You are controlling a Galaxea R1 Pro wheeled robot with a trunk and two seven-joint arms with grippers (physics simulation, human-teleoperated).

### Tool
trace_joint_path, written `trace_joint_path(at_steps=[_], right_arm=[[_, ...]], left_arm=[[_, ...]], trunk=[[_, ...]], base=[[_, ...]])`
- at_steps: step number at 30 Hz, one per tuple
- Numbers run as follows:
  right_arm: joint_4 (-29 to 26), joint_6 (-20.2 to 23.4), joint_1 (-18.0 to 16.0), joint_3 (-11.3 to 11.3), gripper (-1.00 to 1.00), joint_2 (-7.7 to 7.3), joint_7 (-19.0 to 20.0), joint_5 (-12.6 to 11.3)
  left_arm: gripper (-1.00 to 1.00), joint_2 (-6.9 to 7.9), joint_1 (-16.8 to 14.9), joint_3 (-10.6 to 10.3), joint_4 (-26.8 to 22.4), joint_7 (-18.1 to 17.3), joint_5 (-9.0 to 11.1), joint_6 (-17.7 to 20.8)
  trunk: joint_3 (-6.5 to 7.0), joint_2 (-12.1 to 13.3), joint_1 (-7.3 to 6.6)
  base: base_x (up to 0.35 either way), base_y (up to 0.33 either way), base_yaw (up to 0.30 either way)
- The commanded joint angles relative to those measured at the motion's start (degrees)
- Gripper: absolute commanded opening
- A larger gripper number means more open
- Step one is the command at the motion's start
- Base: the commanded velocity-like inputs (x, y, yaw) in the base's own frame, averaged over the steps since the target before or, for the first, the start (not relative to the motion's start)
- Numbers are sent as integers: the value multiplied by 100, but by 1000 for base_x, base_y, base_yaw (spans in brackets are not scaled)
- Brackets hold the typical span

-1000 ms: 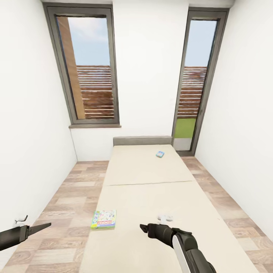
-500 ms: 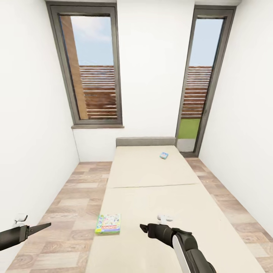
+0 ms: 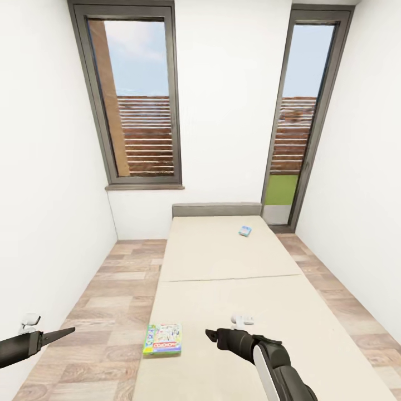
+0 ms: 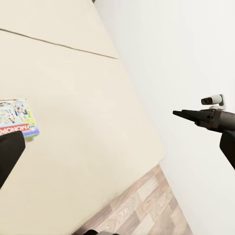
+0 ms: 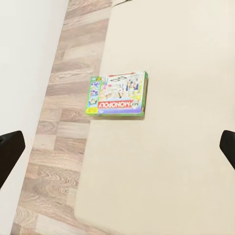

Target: Put all the toys in the child's room - the three board games (two on the bed and one on the table), the two jigsaw puzzles on the table, and the tennis ball on the table - inside the toy box on the table in the child's room.

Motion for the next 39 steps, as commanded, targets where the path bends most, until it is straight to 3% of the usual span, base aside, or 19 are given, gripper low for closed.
trace_joint_path(at_steps=[1,18,39], right_arm=[[-5,33,-3,-3,100,1,-13,-46],[-3,24,-3,3,100,1,-13,-48],[-2,24,-3,-2,100,1,-13,-50]], left_arm=[[100,0,-3,3,1,-22,-3,60],[100,1,-4,3,1,-22,-3,60],[100,-1,-6,3,1,-22,-3,61]], trunk=[[-8,-9,3],[-8,-9,3],[-8,-9,3]], base=[[38,20,0],[27,4,142],[90,18,21]])
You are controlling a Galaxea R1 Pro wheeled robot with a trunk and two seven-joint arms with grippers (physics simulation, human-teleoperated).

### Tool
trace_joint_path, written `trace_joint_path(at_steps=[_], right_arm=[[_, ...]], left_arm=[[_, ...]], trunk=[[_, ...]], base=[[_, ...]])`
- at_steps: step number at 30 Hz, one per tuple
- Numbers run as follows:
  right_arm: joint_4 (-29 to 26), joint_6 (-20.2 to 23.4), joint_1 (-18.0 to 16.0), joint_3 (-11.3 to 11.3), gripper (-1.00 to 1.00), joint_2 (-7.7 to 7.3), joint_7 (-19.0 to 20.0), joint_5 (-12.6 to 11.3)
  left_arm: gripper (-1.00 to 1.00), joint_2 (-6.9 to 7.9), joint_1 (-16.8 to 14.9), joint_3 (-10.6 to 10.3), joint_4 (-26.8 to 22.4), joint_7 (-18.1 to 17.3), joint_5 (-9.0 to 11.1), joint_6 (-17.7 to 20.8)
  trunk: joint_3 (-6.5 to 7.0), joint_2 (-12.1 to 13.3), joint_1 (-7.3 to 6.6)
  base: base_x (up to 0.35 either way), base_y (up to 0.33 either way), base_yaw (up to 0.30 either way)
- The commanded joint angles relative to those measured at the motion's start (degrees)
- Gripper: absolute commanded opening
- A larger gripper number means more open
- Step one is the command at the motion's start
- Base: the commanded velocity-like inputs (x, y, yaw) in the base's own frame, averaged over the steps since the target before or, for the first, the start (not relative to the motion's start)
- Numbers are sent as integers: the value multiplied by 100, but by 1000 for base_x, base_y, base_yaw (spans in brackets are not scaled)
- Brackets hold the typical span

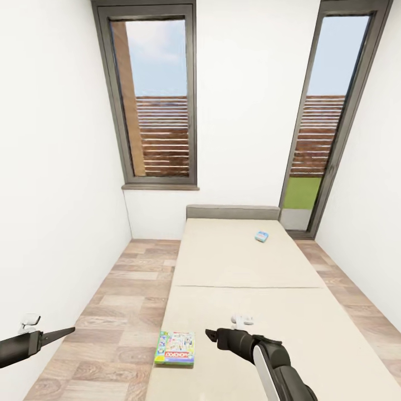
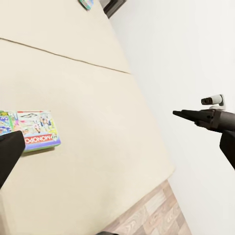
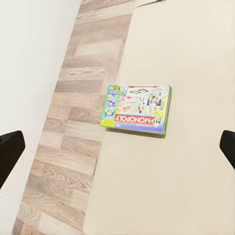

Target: Put all the toys in the child's room - the three board games (two on the bed and one on the table), the two jigsaw puzzles on the table, and the tennis ball on the table - inside the toy box on the table in the child's room.

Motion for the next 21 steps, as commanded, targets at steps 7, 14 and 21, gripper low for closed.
trace_joint_path(at_steps=[7,14,21], right_arm=[[-6,32,-3,0,100,1,-13,-48],[-6,33,-3,-1,100,1,-13,-48],[-7,33,-3,3,100,1,-13,-48]], left_arm=[[100,-1,-3,3,1,-23,-3,63],[100,1,-2,3,1,-23,-3,60],[100,2,-4,3,1,-23,-3,59]], trunk=[[-7,-8,3],[-7,-8,3],[-7,-8,3]], base=[[103,30,0],[102,37,0],[26,9,0]])
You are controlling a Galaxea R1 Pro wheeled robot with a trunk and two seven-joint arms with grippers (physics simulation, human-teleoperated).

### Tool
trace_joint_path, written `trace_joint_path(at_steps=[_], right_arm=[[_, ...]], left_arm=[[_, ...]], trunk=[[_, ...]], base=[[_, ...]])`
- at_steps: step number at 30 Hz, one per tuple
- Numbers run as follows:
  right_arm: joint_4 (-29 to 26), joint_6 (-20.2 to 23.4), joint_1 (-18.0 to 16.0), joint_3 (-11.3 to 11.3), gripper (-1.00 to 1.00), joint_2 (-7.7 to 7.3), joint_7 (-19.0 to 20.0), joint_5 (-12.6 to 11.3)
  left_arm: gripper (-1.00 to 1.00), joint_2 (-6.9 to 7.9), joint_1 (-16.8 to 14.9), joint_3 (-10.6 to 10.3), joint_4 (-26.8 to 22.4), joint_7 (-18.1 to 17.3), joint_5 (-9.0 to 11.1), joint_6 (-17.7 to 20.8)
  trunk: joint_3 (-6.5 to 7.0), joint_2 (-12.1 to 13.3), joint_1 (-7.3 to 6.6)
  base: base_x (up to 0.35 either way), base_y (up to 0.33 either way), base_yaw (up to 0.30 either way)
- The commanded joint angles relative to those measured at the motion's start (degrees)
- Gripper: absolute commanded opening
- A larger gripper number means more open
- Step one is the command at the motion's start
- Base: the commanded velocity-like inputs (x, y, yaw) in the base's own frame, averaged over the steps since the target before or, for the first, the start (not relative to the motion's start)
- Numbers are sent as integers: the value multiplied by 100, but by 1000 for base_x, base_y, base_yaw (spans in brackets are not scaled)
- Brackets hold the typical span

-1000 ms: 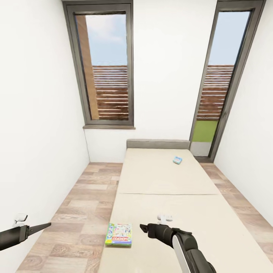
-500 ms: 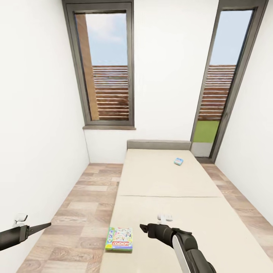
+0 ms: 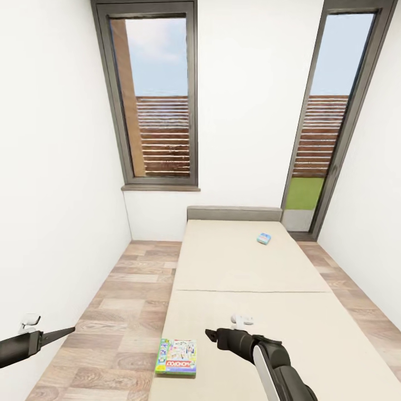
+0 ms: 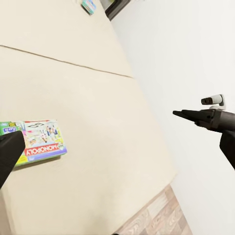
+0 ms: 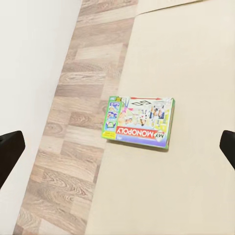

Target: Put all the toys in the child's room - the three board games (two on the bed and one on the table), the two jigsaw puzzles on the table, and the tennis ball on the table - inside the toy box on the table in the child's room.

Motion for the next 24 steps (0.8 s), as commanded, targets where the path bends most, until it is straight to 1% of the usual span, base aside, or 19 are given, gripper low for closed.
trace_joint_path(at_steps=[1,24], right_arm=[[-5,32,-3,-2,100,1,-13,-47],[-4,21,-3,-4,100,1,-13,-46]], left_arm=[[100,0,-4,3,1,-23,-3,61],[100,1,-4,3,1,-23,-3,60]], trunk=[[-8,-8,3],[-8,-8,3]], base=[[10,4,0],[2,1,0]])
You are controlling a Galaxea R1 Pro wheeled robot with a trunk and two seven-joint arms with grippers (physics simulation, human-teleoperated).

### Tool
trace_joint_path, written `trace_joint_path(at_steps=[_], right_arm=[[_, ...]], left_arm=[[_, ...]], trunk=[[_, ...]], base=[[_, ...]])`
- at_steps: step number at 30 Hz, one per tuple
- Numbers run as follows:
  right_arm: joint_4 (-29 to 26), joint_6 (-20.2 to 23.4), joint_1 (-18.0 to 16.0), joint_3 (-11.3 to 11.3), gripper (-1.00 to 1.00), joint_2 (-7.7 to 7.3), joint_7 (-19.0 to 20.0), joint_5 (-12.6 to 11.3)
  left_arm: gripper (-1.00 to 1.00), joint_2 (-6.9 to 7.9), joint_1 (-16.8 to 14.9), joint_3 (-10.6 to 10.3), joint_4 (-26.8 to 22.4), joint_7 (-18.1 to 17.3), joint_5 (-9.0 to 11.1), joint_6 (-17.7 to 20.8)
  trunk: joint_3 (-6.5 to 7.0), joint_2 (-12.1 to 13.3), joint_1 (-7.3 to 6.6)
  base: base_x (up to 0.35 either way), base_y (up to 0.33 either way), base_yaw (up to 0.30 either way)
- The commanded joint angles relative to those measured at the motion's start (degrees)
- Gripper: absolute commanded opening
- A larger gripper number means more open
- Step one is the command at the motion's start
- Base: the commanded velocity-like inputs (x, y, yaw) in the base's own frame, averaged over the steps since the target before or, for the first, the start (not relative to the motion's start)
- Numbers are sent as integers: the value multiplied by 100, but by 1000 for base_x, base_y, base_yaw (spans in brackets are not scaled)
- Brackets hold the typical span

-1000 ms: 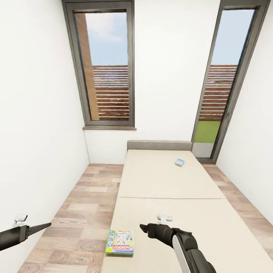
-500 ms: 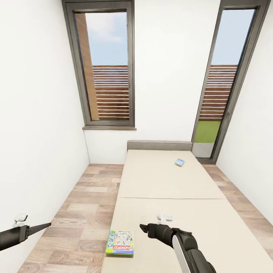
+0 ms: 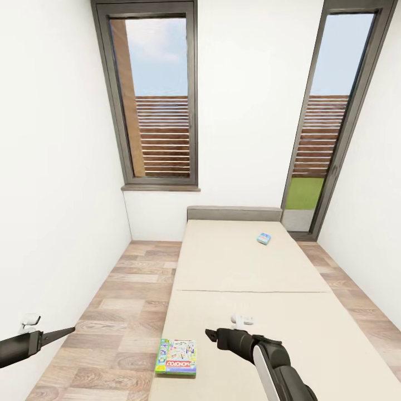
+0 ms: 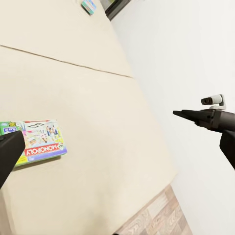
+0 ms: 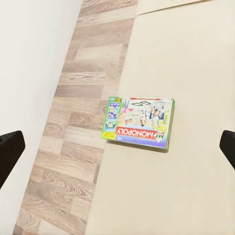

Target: Put all the toys in the child's room - the three board games (two on the bed and one on the table), the two jigsaw puzzles on the table, and the tennis ball on the table - inside the toy box on the table in the child's room.

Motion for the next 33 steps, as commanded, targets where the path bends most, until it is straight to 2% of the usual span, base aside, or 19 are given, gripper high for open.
trace_joint_path(at_steps=[1,33], right_arm=[[-5,33,-3,-4,100,1,-13,-48],[-66,85,-3,-17,100,1,-10,-58]], left_arm=[[100,0,-4,3,1,-23,-3,61],[100,0,0,3,1,-23,-3,61]], trunk=[[-8,-8,3],[-26,-8,3]], base=[[0,0,0],[0,0,0]])
